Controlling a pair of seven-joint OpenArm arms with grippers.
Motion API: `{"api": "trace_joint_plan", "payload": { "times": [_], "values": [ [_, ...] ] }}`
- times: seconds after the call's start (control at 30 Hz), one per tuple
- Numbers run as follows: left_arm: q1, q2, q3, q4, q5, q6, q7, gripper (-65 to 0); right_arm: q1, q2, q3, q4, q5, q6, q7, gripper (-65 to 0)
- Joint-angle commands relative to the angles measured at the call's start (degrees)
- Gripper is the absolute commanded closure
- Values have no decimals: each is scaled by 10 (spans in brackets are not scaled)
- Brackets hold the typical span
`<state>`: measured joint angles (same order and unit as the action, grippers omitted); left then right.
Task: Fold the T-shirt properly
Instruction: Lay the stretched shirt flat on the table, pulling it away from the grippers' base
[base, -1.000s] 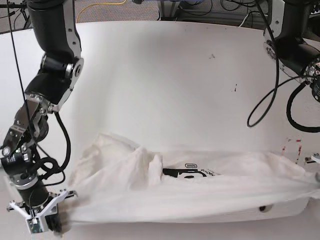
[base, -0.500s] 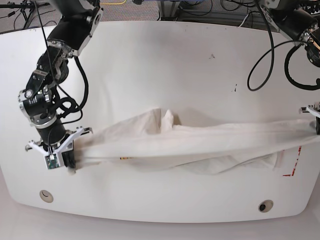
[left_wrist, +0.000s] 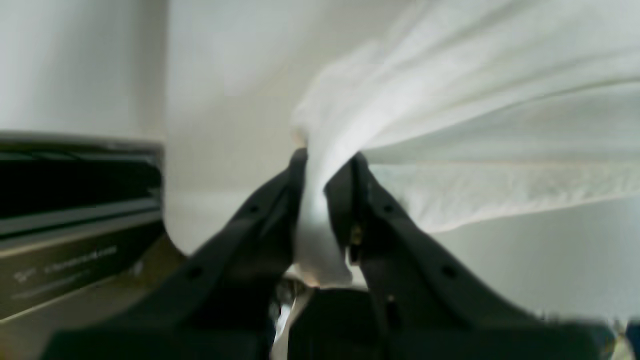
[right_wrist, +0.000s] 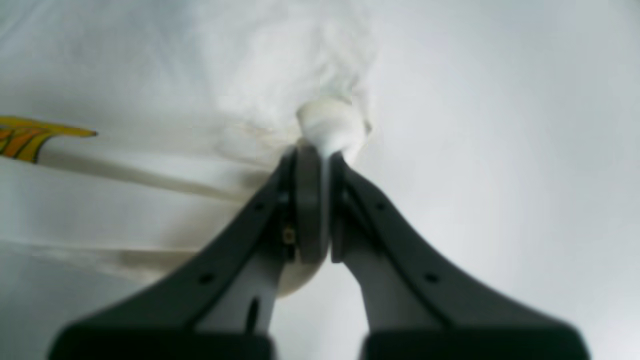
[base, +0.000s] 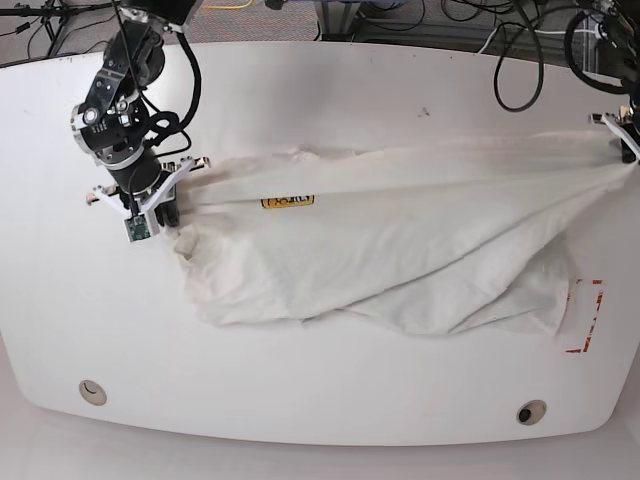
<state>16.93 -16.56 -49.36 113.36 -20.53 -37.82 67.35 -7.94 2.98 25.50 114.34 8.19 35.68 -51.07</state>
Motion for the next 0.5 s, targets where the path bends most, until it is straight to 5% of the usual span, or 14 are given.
{"api": "trace_joint_plan", "payload": {
  "times": [0.0, 0.47],
  "values": [
    [26, -5, -18, 8, 9, -6, -10, 0, -19, 0, 4, 14, -1, 2, 15, 0],
    [134, -1, -46, 5, 11, -22, -11, 0, -152, -22, 5, 19, -1, 6, 16, 0]
  ]
}}
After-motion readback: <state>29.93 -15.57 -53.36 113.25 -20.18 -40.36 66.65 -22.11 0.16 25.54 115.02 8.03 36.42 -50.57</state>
